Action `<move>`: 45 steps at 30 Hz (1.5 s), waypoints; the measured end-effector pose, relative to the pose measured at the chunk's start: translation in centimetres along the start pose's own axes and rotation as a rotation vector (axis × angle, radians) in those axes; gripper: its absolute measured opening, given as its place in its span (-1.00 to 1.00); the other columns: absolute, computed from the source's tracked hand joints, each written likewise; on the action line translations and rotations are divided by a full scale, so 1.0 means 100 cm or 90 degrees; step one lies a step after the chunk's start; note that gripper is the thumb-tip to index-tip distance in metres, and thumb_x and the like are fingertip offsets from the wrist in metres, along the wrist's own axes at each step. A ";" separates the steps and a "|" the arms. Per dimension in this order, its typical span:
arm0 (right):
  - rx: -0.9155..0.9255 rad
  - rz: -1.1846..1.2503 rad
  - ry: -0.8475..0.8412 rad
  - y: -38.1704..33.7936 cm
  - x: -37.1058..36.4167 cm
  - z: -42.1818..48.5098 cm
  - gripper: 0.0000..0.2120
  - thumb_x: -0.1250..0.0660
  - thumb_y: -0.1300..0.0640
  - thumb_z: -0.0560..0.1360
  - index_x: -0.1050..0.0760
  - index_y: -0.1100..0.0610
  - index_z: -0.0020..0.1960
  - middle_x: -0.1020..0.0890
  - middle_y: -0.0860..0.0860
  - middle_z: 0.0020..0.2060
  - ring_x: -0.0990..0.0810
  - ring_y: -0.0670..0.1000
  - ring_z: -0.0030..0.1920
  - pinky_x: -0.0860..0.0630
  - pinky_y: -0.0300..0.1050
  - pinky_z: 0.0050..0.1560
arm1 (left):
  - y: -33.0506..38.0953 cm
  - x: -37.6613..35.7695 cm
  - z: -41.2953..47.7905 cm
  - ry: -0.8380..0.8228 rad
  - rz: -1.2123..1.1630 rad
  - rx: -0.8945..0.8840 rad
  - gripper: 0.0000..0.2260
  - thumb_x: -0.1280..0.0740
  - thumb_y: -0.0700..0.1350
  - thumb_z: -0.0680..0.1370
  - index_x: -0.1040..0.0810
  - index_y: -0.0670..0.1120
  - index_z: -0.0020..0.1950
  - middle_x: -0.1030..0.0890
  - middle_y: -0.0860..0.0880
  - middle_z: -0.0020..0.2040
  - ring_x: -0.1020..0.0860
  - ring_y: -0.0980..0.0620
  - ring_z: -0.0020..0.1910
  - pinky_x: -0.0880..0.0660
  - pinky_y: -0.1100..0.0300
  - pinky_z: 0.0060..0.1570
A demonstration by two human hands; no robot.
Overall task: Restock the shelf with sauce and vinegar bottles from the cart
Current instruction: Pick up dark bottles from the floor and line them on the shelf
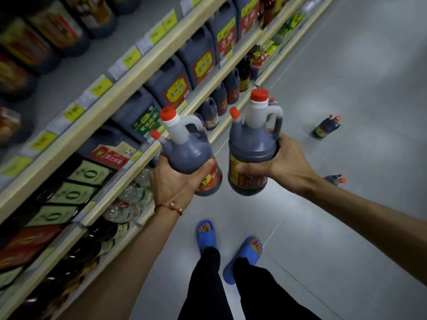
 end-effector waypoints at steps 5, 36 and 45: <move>0.017 -0.024 -0.018 -0.053 -0.031 -0.012 -0.19 -0.68 -0.22 0.16 -0.52 0.02 0.32 -0.70 -0.13 0.14 -0.69 -0.18 0.10 -0.65 -0.22 0.07 | 0.016 0.062 -0.014 0.024 0.019 0.018 -0.24 -0.50 0.40 0.15 -0.60 -0.04 0.18 -0.70 0.05 0.05 -0.67 0.05 0.02 -0.61 0.10 -0.06; 0.220 -0.203 -0.177 -0.203 -0.100 0.175 -0.27 -0.70 -0.17 0.14 -0.50 0.02 0.20 -0.68 -0.13 0.02 -0.68 -0.04 0.03 -0.66 0.04 0.08 | 0.048 0.153 0.087 0.384 0.039 0.157 -0.21 -0.46 0.46 0.13 -0.54 -0.02 0.17 -0.69 -0.02 0.11 -0.65 -0.05 0.04 -0.59 0.08 -0.04; 0.237 -0.170 -0.229 -0.224 -0.107 0.203 -0.39 -0.73 0.03 0.21 -0.48 -0.03 0.13 -0.63 -0.28 -0.05 -0.62 -0.27 -0.02 -0.52 -0.37 -0.14 | 0.057 0.159 0.100 0.433 0.040 0.147 -0.17 -0.49 0.44 0.15 -0.54 -0.04 0.25 -0.69 0.01 0.16 -0.65 -0.01 0.11 -0.61 0.06 0.06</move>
Point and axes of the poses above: each hand's wrist, its own z-axis towards the middle knuckle, its own x-axis out of the back of the hand, y = z × x, the point moved 4 cm from there along z, towards the middle knuckle
